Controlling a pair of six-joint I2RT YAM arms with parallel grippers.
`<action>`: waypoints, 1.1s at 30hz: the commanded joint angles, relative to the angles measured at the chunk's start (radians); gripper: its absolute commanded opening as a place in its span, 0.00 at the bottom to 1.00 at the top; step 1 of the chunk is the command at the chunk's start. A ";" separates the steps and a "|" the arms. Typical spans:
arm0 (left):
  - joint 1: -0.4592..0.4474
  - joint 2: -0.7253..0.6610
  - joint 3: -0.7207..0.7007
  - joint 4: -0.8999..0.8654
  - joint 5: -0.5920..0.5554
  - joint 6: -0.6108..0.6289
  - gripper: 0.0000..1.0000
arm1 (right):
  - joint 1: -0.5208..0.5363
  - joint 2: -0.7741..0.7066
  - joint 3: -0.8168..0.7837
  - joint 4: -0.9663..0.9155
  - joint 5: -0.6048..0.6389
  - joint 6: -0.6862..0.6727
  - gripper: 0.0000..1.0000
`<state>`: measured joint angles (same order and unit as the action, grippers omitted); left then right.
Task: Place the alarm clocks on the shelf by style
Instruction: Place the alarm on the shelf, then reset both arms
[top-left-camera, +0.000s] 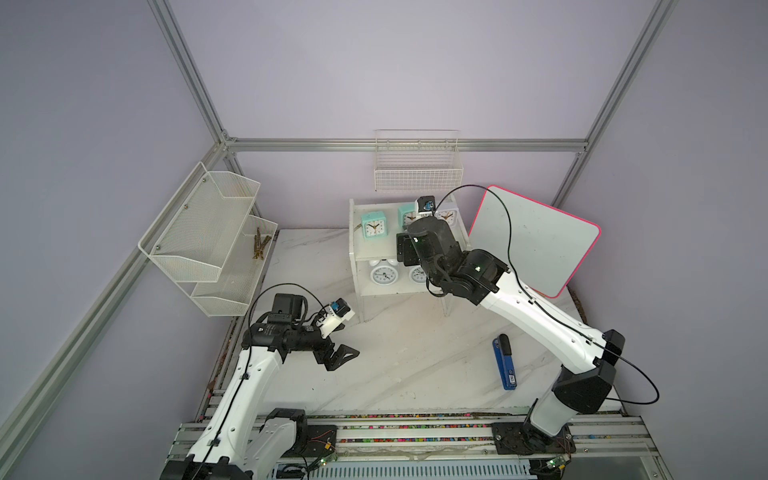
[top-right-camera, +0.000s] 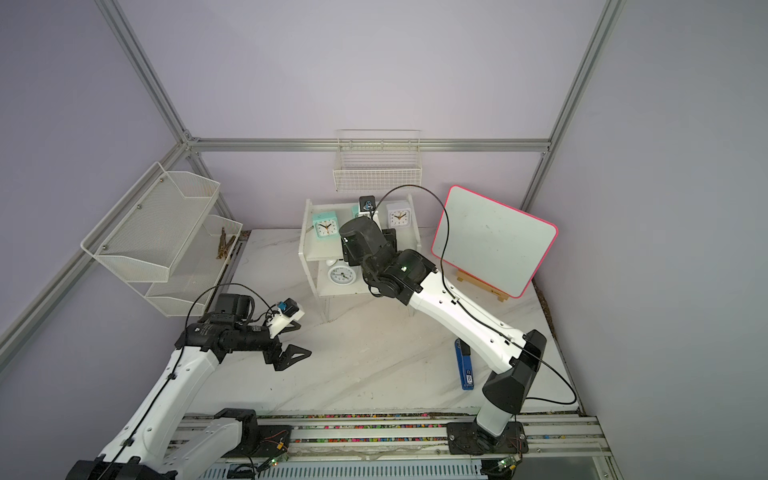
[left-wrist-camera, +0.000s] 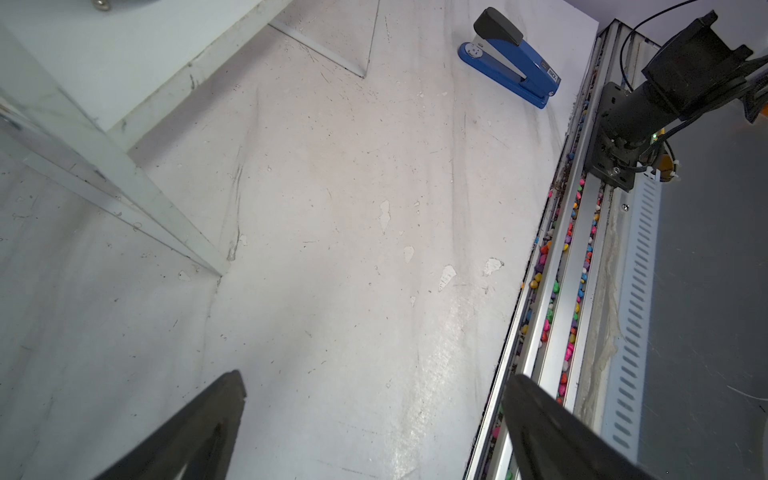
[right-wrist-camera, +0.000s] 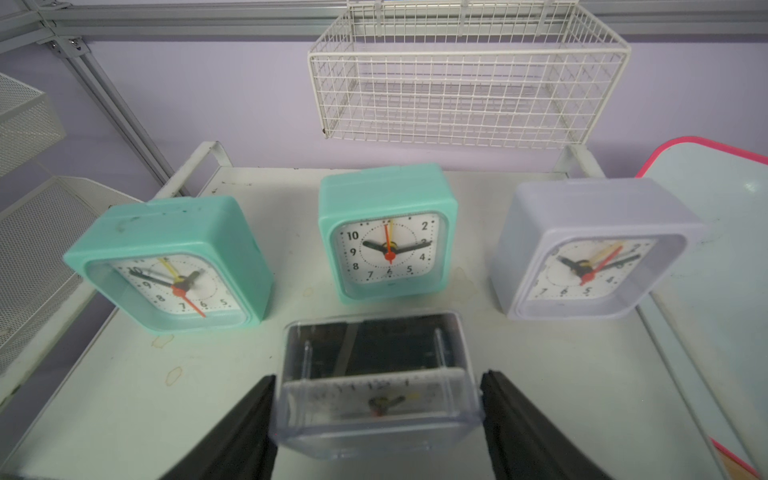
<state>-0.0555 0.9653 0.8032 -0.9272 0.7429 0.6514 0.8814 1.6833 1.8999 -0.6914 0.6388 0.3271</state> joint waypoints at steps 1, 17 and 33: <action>-0.006 -0.015 -0.005 0.029 -0.002 0.014 1.00 | -0.004 -0.016 0.005 -0.005 0.000 -0.007 0.82; 0.024 -0.009 -0.062 0.312 -0.256 -0.210 1.00 | -0.042 -0.393 -0.224 -0.040 0.061 -0.033 0.99; 0.183 -0.021 -0.337 0.925 -0.358 -0.401 1.00 | -0.574 -0.689 -0.942 0.235 -0.210 -0.019 0.99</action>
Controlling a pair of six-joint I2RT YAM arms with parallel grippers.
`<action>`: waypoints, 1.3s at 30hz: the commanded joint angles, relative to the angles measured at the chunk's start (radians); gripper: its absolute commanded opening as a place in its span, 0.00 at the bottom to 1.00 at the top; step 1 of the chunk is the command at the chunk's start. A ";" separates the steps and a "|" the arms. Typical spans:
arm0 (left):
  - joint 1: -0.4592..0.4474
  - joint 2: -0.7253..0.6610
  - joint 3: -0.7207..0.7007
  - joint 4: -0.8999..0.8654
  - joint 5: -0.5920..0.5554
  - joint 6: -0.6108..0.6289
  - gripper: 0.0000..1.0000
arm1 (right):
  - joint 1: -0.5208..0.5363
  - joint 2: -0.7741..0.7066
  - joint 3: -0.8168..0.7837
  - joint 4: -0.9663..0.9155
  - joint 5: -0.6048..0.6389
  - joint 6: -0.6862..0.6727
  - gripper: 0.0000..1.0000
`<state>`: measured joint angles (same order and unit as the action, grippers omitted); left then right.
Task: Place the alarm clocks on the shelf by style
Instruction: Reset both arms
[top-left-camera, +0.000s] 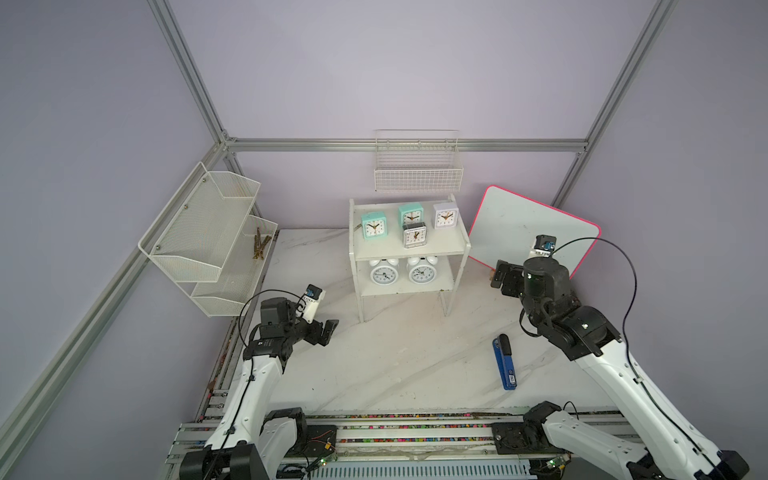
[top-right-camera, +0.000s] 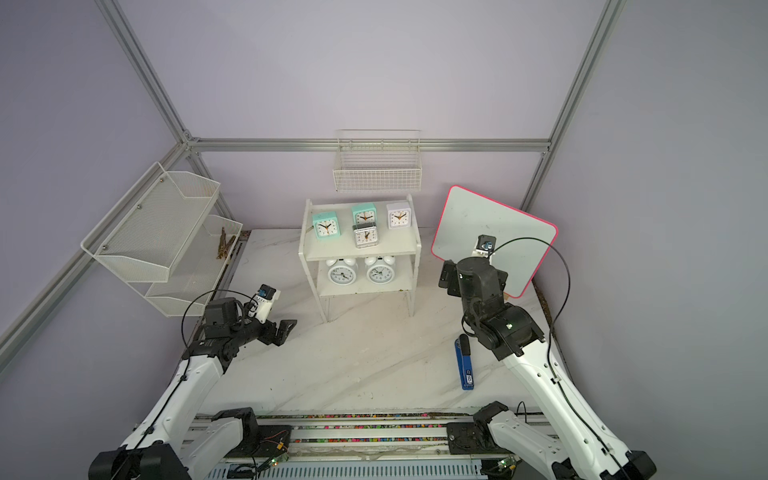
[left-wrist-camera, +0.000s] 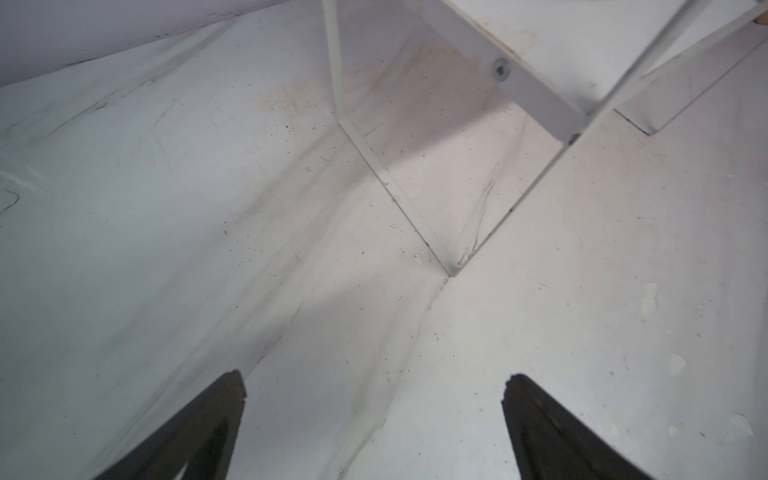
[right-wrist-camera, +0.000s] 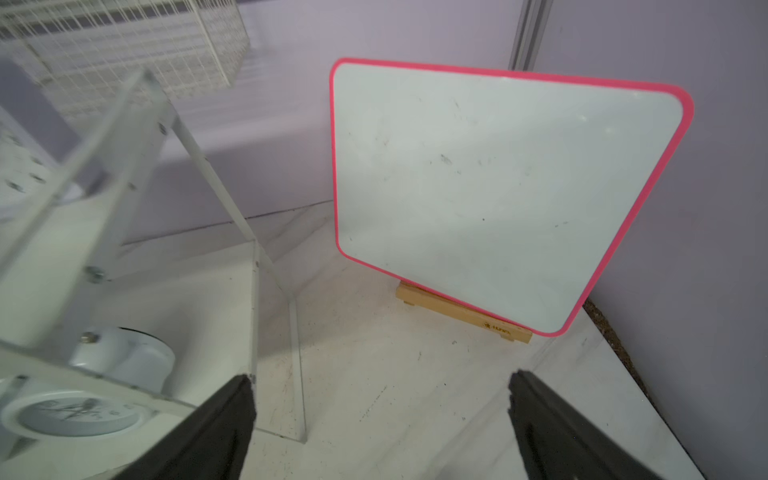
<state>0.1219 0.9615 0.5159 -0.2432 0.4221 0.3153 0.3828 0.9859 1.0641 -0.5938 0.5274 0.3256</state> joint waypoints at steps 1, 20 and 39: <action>0.005 -0.010 -0.080 0.308 -0.043 -0.079 1.00 | -0.112 0.015 -0.167 0.202 -0.133 -0.029 0.99; 0.007 0.291 -0.244 1.044 -0.179 -0.246 1.00 | -0.298 0.435 -0.620 1.293 -0.259 -0.315 0.99; -0.021 0.634 -0.336 1.611 -0.356 -0.343 1.00 | -0.308 0.594 -0.780 1.792 -0.418 -0.328 0.99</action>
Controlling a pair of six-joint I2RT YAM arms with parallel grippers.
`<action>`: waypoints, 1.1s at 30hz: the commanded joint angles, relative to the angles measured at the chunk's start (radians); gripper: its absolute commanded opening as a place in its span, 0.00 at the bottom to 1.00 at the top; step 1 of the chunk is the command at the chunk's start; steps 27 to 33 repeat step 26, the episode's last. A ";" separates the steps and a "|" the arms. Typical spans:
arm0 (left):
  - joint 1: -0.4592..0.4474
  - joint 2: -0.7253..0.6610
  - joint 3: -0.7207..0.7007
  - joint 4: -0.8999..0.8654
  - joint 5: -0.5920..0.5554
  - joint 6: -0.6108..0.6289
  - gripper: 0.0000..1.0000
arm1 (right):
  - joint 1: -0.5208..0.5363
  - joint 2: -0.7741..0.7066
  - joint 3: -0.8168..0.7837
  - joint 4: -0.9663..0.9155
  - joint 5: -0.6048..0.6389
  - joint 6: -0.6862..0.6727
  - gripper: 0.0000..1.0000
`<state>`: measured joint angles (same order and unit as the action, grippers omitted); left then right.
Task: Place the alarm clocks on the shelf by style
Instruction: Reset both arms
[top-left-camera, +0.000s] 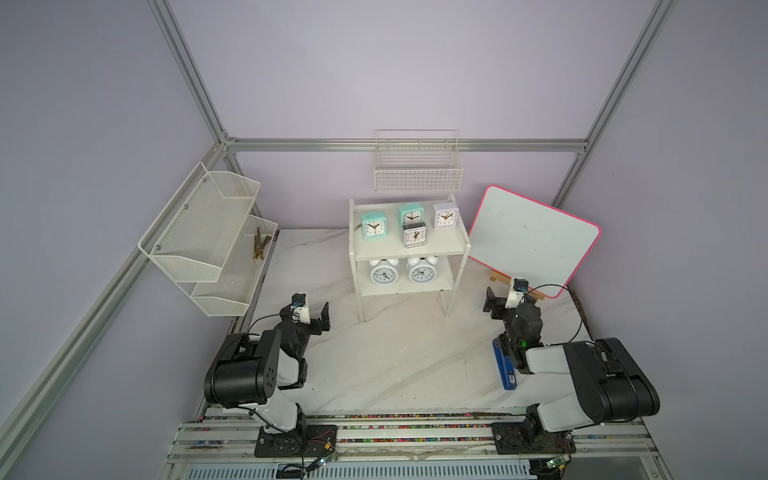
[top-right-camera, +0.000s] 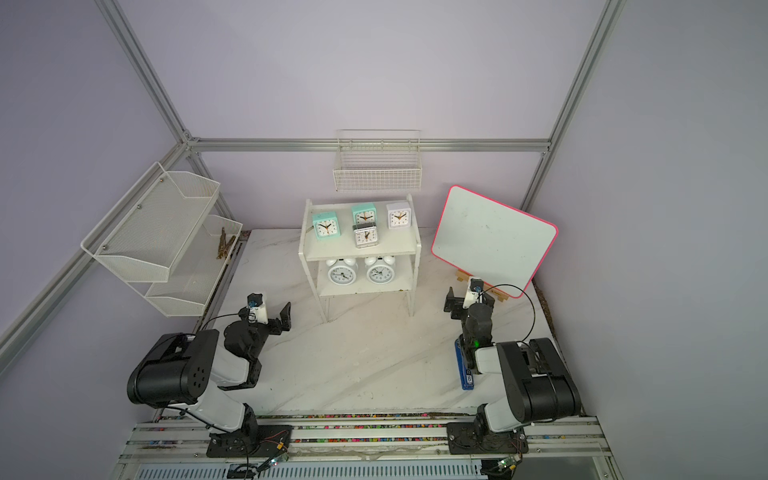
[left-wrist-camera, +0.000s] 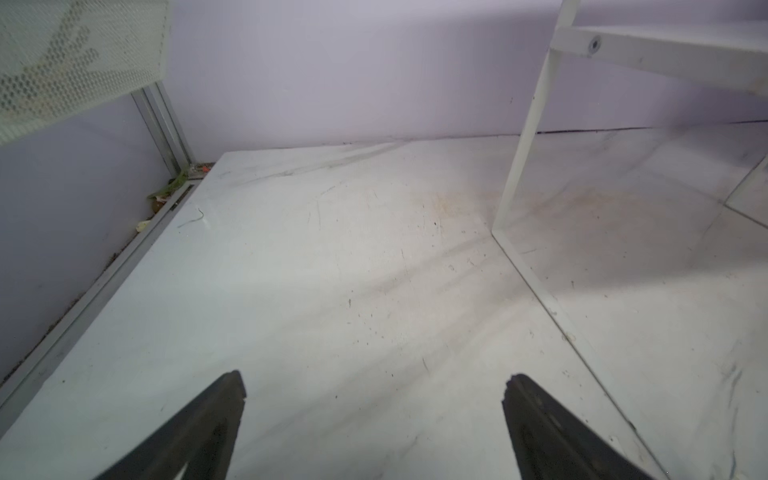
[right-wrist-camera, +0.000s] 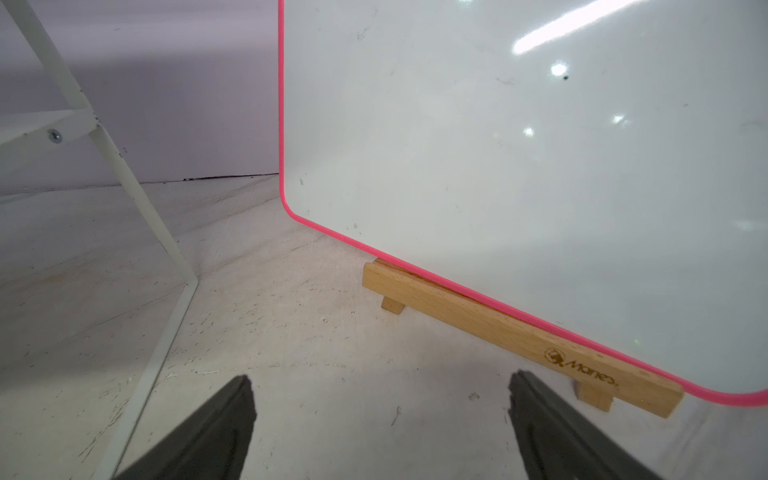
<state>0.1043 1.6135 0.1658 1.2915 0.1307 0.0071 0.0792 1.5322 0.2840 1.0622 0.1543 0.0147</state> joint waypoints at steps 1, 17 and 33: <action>-0.003 -0.022 0.024 0.053 -0.088 -0.041 1.00 | -0.004 0.038 -0.006 0.132 -0.043 -0.017 0.99; -0.006 -0.055 0.177 -0.298 -0.123 -0.058 1.00 | -0.004 0.042 -0.001 0.128 -0.024 -0.015 0.99; -0.009 -0.051 0.198 -0.333 -0.091 -0.036 1.00 | -0.004 0.043 0.002 0.125 -0.022 -0.015 0.99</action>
